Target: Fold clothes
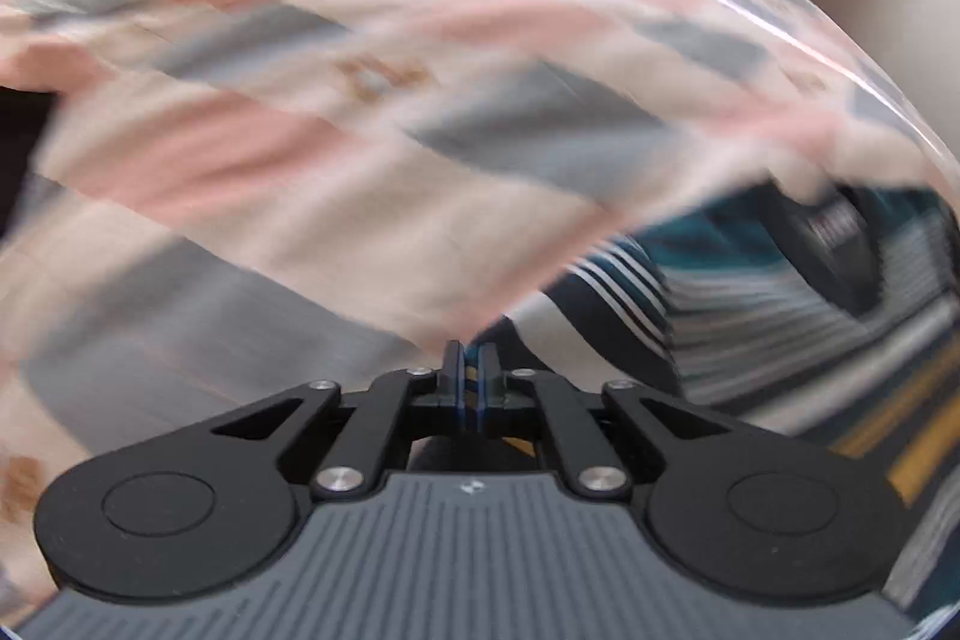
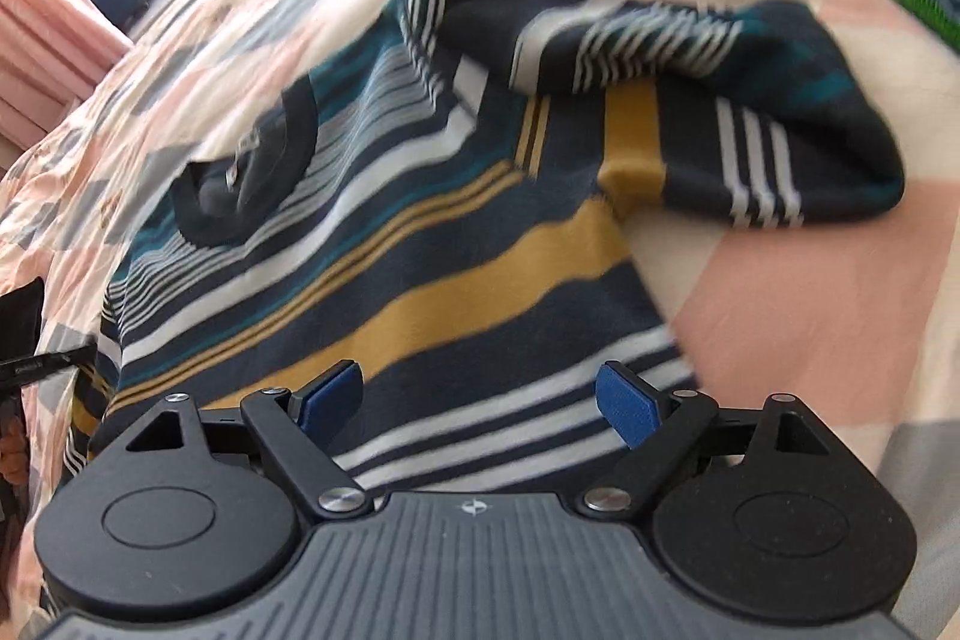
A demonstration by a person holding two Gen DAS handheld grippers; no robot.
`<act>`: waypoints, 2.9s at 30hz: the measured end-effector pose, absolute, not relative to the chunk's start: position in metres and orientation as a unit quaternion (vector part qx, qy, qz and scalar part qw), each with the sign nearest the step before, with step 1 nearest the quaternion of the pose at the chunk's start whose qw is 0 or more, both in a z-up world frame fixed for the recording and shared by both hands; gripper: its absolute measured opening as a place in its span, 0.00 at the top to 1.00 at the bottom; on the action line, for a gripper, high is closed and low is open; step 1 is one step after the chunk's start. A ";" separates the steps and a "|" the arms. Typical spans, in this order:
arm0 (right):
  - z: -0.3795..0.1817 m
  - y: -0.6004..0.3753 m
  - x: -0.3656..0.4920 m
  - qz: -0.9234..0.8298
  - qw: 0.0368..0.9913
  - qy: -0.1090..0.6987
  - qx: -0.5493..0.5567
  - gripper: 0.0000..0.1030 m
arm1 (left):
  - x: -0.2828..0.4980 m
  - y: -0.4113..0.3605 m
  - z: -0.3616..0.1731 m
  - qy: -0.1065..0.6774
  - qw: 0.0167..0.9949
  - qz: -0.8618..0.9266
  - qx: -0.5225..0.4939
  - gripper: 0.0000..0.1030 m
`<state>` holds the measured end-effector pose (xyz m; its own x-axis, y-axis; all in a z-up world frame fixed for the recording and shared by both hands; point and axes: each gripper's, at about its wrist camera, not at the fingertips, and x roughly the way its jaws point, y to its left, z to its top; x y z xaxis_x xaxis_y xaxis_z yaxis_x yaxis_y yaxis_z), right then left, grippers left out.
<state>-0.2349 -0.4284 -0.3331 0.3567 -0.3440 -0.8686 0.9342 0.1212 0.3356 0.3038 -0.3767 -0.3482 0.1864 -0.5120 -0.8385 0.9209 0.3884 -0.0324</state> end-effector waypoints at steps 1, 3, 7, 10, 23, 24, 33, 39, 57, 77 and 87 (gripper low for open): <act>-0.329 -0.429 -0.237 -0.476 0.686 0.320 0.447 0.16 | 0.301 -0.381 -0.353 0.392 0.742 -0.463 0.286 1.00; -0.323 -0.433 -0.241 -0.489 0.699 0.330 0.404 0.15 | 0.292 -0.388 -0.369 0.366 0.754 -0.392 0.380 0.97; -0.315 -0.454 -0.255 -0.520 0.712 0.349 0.317 0.16 | 0.282 -0.365 -0.337 0.415 0.792 -0.358 0.268 0.94; -0.320 -0.476 -0.257 -0.525 0.727 0.376 0.234 0.17 | 0.249 -0.351 -0.310 0.448 0.786 -0.381 0.190 0.83; -0.293 -0.524 -0.398 -0.578 0.721 0.191 0.331 0.88 | 0.070 -0.321 -0.308 0.529 0.721 -0.415 0.167 0.77; -0.286 -0.506 -0.434 -0.604 0.693 0.147 0.366 0.88 | 0.065 -0.316 -0.310 0.542 0.719 -0.406 0.158 0.75; -0.339 -0.370 -0.612 -0.685 0.453 0.086 0.564 0.32 | 0.022 -0.251 -0.330 0.603 0.710 -0.338 0.136 0.71; -0.375 -0.333 -0.545 -0.533 0.569 0.173 0.601 0.32 | 0.011 -0.192 -0.322 0.606 0.717 -0.316 0.137 0.61; -0.408 -0.237 -0.440 -0.291 0.667 0.337 0.598 0.23 | 0.049 -0.034 -0.359 0.657 0.684 -0.307 0.076 0.54; -0.342 -0.224 -0.466 -0.363 0.668 0.428 0.488 0.49 | 0.007 -0.049 -0.306 0.594 0.678 -0.331 0.280 0.71; -0.301 -0.317 -0.566 -0.408 0.708 0.575 -0.040 0.41 | -0.049 -0.125 -0.273 0.599 0.712 -0.292 0.221 0.67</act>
